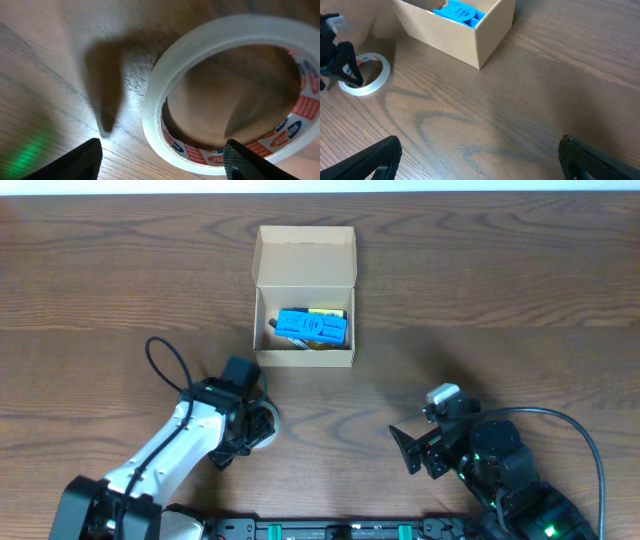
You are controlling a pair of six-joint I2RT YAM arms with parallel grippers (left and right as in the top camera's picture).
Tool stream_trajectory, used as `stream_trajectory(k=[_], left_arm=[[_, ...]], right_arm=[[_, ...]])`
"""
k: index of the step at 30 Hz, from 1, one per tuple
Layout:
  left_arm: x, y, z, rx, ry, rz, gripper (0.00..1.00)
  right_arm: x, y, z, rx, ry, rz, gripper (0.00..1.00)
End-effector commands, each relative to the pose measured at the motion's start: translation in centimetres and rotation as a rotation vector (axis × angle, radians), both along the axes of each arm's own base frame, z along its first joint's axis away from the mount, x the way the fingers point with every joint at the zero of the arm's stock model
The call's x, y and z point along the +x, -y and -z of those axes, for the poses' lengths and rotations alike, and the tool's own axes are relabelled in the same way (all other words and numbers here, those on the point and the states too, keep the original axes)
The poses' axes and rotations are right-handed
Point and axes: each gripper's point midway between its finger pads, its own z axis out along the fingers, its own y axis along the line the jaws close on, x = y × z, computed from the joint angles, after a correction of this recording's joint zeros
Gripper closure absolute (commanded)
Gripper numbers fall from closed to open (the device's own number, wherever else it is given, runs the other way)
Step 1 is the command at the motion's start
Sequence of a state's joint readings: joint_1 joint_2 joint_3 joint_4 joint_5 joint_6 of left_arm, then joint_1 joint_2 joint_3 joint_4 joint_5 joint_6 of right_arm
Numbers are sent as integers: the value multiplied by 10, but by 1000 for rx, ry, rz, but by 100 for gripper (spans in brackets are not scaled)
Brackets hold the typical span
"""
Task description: Pack container
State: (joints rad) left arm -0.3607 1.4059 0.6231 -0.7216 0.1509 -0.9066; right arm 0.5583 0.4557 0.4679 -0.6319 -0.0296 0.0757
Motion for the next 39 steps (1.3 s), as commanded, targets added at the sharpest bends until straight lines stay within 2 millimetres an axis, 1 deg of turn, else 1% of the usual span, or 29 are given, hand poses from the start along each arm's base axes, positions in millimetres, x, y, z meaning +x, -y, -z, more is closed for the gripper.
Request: stream_trajectory(k=[1,3,7,12,15,20,21,25,30,35,39], left_arm=[[-6,-1,7,20,-35,-8,27],[-8,-2,9,25,-49,-7,34],[-10,-3,12,32,-67,-7,43],[-11,-2,13,30,-74,-8,63],[-11,-2,13,30,-74,-8,79],[-11,-2,13,29,-74,-7,93],[-11,-2,13,29,-74,-6,95],[-12,-2,12,26,-79,-4,95],[-13,-1,1,24,-94,1,95],[-9,0,-23,22,-75,4,95],[6,5,-49,-8,12,36,95]], right_arm=[[1,2,-1,10,-1,18,1],[1,2,-1,10,-1,18,1],[1,2,-1,10,-1,18,1],[1,2,-1,10,-1,18,1],[1,2,-1,10,-1,18,1],[1,2,-1,10,-1,18,1],[1,2,-1,10,-1,18,1],[1,2,-1,10,-1,18,1],[1,2,-1,10,-1,18,1],[1,2,-1,10,-1,18,1],[1,2,-1,10,-1,18,1]])
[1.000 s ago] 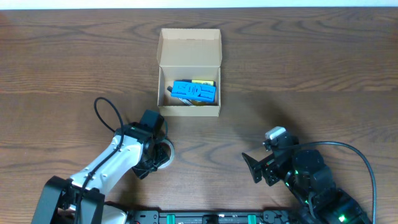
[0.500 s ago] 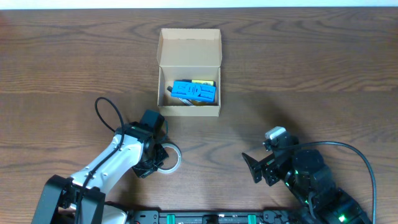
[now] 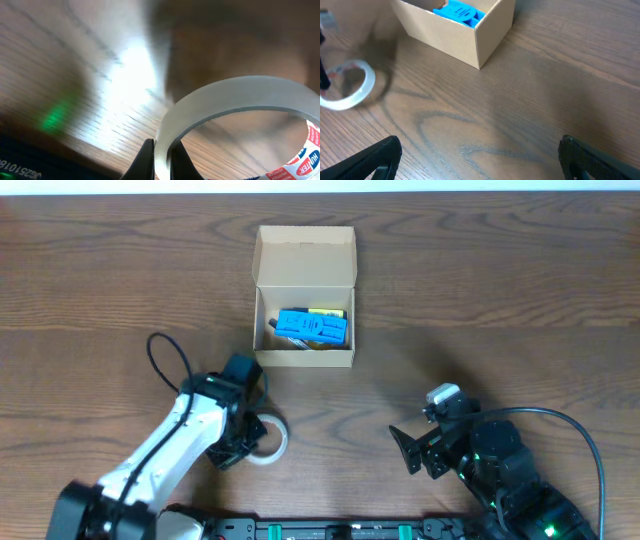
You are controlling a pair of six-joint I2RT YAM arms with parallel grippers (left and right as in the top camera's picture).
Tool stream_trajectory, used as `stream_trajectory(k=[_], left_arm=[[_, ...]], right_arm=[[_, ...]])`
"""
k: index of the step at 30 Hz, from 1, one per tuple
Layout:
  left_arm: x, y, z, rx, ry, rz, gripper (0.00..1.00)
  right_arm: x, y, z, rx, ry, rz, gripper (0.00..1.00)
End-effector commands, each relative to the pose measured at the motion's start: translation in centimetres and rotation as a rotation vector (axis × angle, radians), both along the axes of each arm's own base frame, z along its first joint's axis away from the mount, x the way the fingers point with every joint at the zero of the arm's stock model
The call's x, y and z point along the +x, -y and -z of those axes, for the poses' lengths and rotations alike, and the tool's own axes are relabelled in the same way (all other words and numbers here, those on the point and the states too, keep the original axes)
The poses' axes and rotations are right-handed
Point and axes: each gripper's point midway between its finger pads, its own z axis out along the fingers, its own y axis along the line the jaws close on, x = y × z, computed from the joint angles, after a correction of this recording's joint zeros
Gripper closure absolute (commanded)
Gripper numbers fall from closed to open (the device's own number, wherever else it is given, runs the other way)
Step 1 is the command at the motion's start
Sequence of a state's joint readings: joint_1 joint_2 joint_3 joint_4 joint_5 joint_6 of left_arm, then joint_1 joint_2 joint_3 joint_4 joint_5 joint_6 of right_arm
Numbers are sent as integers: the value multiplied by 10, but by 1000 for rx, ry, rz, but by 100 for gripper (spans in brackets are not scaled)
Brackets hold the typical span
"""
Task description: Pack container
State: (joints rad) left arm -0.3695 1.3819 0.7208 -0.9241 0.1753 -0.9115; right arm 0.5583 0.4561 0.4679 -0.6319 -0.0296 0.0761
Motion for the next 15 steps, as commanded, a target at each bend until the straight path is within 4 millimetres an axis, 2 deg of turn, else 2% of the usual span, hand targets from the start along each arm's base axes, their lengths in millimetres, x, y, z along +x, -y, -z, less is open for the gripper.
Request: stream_trajectory(k=[1,7,11,15], left_arm=[[24,6,-28,-29,129,51,95],[74,25,-89,-106,365,141,95],[115,39,-133,-141,537,180,95],[156,43,-161,-109,654,208,95]], right_arm=[[1,2,-1,10,-1,18,1],[1,2,-1,10,-1,18,1],[1,2,-1,10,0,18,1],[1,2,-1,10,-1,18,1]])
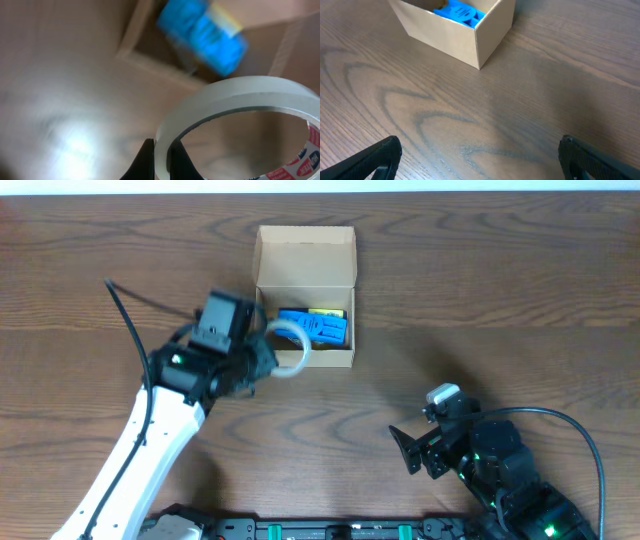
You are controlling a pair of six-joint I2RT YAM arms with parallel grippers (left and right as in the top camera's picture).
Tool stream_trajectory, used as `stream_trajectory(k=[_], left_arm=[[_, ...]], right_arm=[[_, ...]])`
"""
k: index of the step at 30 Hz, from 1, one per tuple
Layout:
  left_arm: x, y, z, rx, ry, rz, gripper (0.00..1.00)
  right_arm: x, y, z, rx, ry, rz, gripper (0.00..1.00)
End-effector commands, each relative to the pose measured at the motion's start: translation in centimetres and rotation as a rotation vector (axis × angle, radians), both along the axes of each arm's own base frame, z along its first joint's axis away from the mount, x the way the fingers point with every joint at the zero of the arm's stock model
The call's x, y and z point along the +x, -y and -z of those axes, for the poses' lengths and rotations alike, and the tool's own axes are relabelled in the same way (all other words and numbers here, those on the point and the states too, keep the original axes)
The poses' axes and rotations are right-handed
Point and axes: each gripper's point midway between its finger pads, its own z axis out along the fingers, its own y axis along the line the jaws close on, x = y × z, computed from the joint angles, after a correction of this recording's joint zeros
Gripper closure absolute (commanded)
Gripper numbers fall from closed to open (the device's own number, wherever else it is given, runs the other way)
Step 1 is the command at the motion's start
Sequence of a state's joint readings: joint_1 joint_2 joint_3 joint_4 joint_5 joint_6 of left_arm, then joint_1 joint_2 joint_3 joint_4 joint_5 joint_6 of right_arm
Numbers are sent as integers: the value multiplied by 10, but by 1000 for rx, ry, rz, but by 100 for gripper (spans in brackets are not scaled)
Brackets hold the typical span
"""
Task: Pack container
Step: 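Lift the clear tape roll with the left gripper into the box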
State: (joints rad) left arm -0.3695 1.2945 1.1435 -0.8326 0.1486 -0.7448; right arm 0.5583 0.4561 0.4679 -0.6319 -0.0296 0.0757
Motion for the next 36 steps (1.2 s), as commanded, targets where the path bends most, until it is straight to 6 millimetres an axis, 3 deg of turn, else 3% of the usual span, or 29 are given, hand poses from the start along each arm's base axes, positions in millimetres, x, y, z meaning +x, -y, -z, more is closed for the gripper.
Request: stream_trajectory(k=[1,5,10,17,24,36], left_arm=[[31,-2,-16,75,78,33,95],[64,9,-15,122,83,96,95],[98,21,7,183,48,186,95],[125,22,42,316,-19,315,95],[129,22,66,386,-53,456,95],[119,28,85,463,-83,644,95]], right_arm=[[1,2,-1,10,-1,18,1],[1,2,-1,10,-1,18,1],[1,2,-1,10,-1,18,1],[1,2,-1,10,-1,18,1],[1,2,-1,10,-1,18,1],[1,2,-1,10,-1,18,1]])
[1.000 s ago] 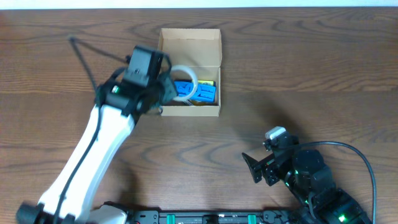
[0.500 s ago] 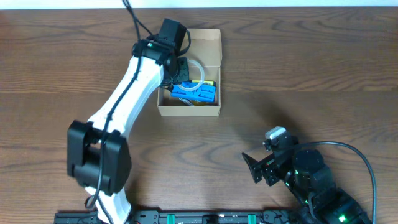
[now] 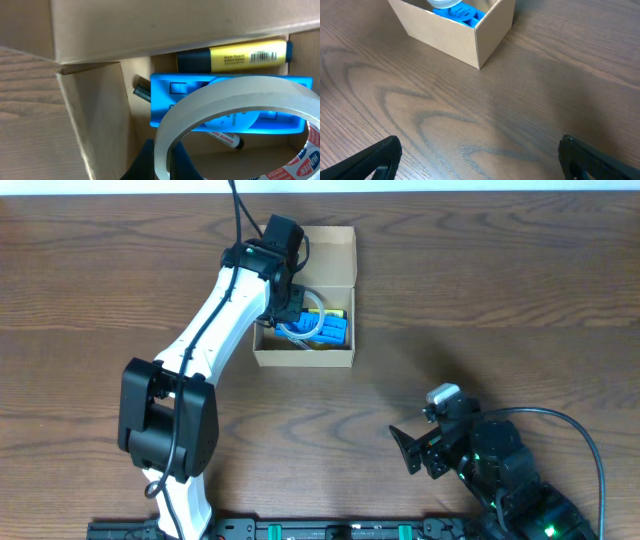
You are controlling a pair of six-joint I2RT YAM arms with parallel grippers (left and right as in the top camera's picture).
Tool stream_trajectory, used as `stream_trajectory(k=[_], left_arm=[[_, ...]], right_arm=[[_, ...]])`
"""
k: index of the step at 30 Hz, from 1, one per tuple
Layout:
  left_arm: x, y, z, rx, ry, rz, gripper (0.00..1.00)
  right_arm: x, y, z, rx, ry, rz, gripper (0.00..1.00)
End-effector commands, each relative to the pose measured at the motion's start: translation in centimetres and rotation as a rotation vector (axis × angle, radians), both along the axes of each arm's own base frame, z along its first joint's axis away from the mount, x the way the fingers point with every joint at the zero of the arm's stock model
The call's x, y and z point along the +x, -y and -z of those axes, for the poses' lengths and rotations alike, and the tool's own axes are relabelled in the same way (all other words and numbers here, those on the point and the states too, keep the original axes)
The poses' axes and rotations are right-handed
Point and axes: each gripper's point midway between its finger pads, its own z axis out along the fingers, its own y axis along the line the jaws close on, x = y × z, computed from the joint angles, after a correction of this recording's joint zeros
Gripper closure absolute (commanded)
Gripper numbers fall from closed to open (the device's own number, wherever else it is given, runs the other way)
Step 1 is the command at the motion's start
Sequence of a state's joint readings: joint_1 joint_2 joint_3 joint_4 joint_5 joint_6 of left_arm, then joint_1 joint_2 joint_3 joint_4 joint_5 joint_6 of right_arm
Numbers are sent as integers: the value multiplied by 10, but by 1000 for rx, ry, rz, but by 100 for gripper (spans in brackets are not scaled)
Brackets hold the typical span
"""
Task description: Pack container
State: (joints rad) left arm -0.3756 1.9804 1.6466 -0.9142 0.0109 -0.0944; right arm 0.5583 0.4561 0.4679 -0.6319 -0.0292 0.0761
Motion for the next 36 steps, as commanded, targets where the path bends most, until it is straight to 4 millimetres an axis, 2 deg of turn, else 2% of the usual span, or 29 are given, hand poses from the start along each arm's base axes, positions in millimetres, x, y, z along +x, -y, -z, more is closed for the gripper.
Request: stream_trajectory(k=[1,10,14,17,20,22,25,28,30,36], left_arm=[[1,8,4,41,0,98,95],[-5,23,10,59,-10,181,94],[-3,20,10,80,-1,175,89],[-2,17,10,99,7,171,81],[-2,17,10,99,7,171,77],[-2,17,10,99,7,171,68],[-2,17,9,99,8,170,40],[-1,15,9,110,12,167,17],[0,13,8,121,18,163,6],[2,12,-1,120,40,160,4]], right_arm=[[1,2,-1,10,-1,17,1],[1,2,-1,10,-1,17,1],[1,2,-1,10,-1,17,1],[1,2,-1,10,-1,17,1],[1,2,-1,10,-1,17,1],[1,2,-1,10,-1,17,1],[1,2,-1,10,-1,17,1],[1,2,-1,10,-1,17,1],[0,2,0,7,-5,18,1],[-18,14,26,-66,-123,18,1]])
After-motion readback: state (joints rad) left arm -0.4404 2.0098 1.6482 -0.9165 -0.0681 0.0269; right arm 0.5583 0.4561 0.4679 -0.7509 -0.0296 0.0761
